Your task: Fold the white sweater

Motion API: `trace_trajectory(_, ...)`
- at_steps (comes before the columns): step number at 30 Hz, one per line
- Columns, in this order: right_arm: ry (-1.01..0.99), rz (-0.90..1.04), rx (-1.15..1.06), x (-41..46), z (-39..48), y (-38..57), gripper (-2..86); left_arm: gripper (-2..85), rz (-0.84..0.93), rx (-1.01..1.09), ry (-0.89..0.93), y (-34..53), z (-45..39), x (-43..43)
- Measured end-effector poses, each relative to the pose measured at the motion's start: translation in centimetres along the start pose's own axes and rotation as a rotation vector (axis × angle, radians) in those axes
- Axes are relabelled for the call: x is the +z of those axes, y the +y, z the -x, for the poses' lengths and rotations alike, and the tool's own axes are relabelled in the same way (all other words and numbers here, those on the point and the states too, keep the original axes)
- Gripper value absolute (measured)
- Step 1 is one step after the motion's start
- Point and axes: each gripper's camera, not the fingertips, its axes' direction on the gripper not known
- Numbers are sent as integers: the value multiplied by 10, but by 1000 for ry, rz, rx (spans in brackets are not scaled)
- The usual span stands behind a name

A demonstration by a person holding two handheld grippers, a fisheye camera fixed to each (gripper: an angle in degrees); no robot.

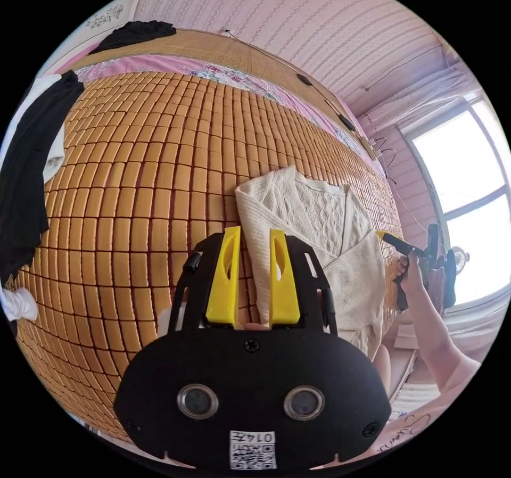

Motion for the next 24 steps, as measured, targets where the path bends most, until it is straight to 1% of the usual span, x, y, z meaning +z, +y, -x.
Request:
trace_trajectory(1,-11,15,26,4,-6,-5,154,90,33,-12,-5,-6,2,7)
trace_trajectory(2,-67,49,66,12,-15,-12,140,88,57,-27,0,-9,4,11)
trace_trajectory(3,-80,52,103,14,-21,-16,120,82,78,-52,1,-12,6,15)
trace_trajectory(4,-60,46,117,12,-24,-18,106,67,82,-41,-41,-14,6,13)
trace_trajectory(5,-21,38,134,10,-27,-19,73,60,88,-24,-55,-14,5,12)
trace_trajectory(6,-72,23,86,5,-28,-19,35,38,82,8,-50,-13,5,8)
trace_trajectory(8,-151,14,23,-3,-28,-20,23,19,30,13,29,-8,8,-3)
trace_trajectory(10,-161,-6,-26,-13,-27,-17,17,9,-12,2,91,-1,12,-17)
trace_trajectory(14,-288,-130,-66,-56,-40,-1,9,3,-79,71,151,15,5,-46)
trace_trajectory(16,-358,-200,-97,-81,-48,15,8,2,-133,179,172,37,-7,-75)
trace_trajectory(18,-422,-278,-177,-114,-53,49,7,2,-178,278,174,65,-14,-100)
trace_trajectory(20,-436,-313,-250,-138,-56,88,6,3,-195,368,190,104,-14,-123)
trace_trajectory(22,-449,-297,-297,-149,-59,129,6,6,-161,427,270,167,-5,-137)
trace_trajectory(23,-450,-250,-311,-146,-62,155,7,7,-133,432,281,183,-1,-136)
trace_trajectory(24,-427,-173,-280,-135,-68,177,7,7,-59,396,267,213,7,-129)
